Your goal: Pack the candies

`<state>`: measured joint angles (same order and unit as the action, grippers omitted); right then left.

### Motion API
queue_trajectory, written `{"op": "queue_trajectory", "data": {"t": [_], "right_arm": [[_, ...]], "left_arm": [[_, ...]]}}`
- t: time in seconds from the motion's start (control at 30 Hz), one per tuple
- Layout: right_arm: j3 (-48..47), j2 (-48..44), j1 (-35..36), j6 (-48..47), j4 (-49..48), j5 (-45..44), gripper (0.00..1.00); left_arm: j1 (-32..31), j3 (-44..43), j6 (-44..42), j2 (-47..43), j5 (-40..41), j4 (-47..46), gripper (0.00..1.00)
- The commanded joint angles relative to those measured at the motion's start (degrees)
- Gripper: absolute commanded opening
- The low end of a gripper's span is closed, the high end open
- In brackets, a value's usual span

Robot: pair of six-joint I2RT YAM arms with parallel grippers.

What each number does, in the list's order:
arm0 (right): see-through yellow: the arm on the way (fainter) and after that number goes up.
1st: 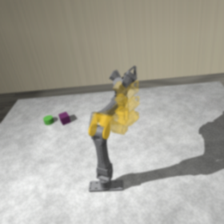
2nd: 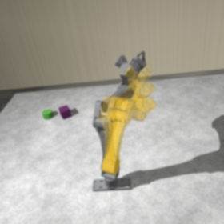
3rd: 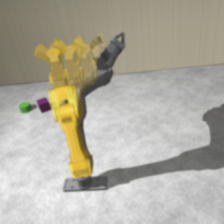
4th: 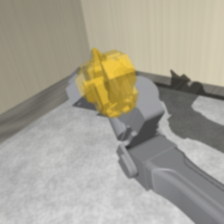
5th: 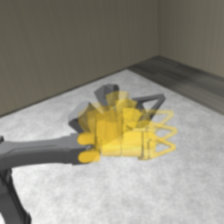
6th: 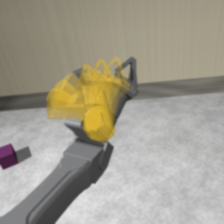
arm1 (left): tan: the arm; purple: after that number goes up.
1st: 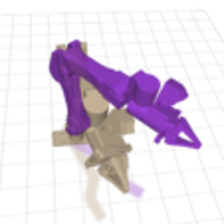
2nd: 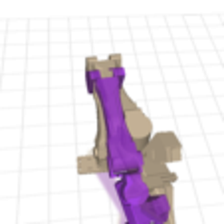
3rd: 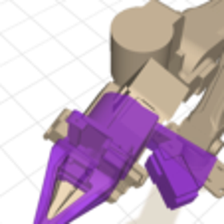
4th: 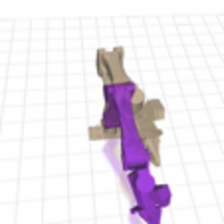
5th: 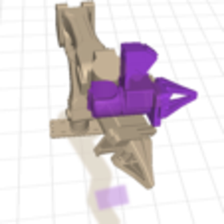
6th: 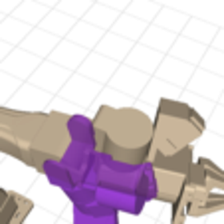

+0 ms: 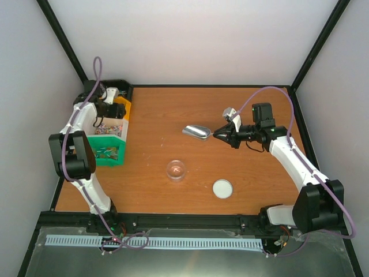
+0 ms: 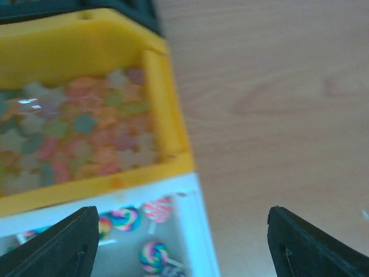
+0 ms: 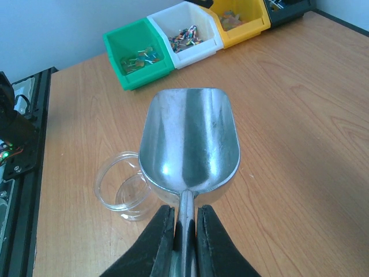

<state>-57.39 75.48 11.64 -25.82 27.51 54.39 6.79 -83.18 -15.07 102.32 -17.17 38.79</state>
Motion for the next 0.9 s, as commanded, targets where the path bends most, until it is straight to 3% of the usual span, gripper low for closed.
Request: {"op": "queue_trajectory", "data": {"t": [0.0, 0.23, 0.43, 0.87], "right_arm": [[0.64, -1.43, -0.41, 0.74, -1.28, -0.05, 0.03], [0.42, -1.39, -0.39, 0.70, -1.35, -0.41, 0.03], [-0.50, -1.31, -0.39, -0.86, 0.06, -1.41, 0.03], [-1.94, -0.47, -0.39, -0.32, 0.09, -1.04, 0.03]], "left_arm": [[2.41, -7.30, 11.17, 4.34, 4.15, -4.05, 0.82], [2.44, -20.36, 6.11, 16.97, 1.69, 0.59, 0.80], [1.60, -24.89, 3.00, 23.44, 0.81, 1.89, 0.77], [-4.17, -17.94, 2.41, 24.16, -0.33, -0.33, 0.68]]}}
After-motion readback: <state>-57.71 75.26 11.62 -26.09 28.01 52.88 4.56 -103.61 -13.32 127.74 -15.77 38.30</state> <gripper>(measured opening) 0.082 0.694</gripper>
